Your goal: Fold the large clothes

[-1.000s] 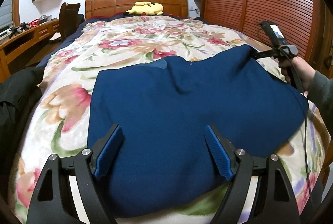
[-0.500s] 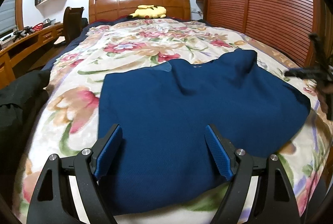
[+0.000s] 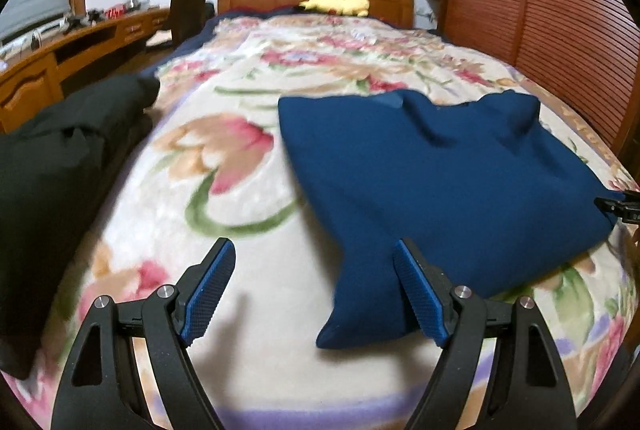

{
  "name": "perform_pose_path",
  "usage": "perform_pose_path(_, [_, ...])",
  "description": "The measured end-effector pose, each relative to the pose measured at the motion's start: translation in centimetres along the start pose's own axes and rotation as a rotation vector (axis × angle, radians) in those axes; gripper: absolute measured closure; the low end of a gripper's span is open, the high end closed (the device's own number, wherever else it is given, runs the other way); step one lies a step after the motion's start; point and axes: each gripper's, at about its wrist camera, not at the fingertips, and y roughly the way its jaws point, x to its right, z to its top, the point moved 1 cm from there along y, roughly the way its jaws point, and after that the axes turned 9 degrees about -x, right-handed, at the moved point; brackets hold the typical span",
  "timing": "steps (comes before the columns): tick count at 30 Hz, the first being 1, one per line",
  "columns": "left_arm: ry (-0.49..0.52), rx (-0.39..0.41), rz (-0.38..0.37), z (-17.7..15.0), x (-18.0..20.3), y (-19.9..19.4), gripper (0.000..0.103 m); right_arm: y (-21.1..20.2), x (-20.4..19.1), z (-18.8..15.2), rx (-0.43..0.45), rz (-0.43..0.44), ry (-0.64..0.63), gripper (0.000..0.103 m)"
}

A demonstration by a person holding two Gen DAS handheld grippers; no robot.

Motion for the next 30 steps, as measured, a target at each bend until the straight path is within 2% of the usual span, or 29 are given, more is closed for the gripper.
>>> perform_pose_path(4, [0.010,-0.061,-0.028,-0.2,0.2,1.3,0.021,0.6,0.1,0.1,0.010,0.042,0.023,0.029])
perform_pose_path(5, [0.015,-0.066,-0.031,-0.1,0.4,1.3,0.021,0.8,0.1,0.0,0.011,0.051,0.025,0.031])
perform_pose_path(6, [0.019,-0.068,-0.035,-0.1,0.5,1.4,0.025,0.9,-0.1,-0.2,0.014,0.060,0.019,0.036])
perform_pose_path(8, [0.020,-0.085,-0.077,-0.1,0.7,1.6,0.038,1.2,-0.1,-0.2,0.021,0.070,0.015,0.044])
perform_pose_path(10, [0.024,-0.110,-0.136,-0.1,1.1,2.0,0.061,1.4,-0.1,-0.1,0.024,0.054,0.009,0.052])
perform_pose_path(11, [0.038,-0.123,-0.144,-0.1,1.4,2.2,0.065,1.6,-0.3,0.1,0.017,0.031,-0.001,0.054])
perform_pose_path(13, [0.043,-0.131,-0.163,-0.2,1.9,2.2,0.086,1.6,-0.8,0.6,0.013,-0.010,-0.010,0.067])
perform_pose_path(17, [0.056,-0.085,-0.104,-0.1,2.6,0.4,0.093,0.9,-1.7,1.1,0.027,-0.061,-0.026,0.081])
perform_pose_path(19, [0.041,-0.059,-0.098,0.1,2.5,-1.0,0.096,-0.1,-1.9,1.1,0.050,-0.068,-0.019,0.087])
perform_pose_path(24, [0.059,-0.005,-0.072,-0.1,2.8,-4.8,0.097,-4.2,-2.7,-0.2,0.119,-0.067,-0.045,0.090])
perform_pose_path(30, [0.129,0.038,-0.090,-3.3,3.9,-9.3,0.097,-9.1,-2.6,-5.4,0.181,-0.038,-0.079,0.091])
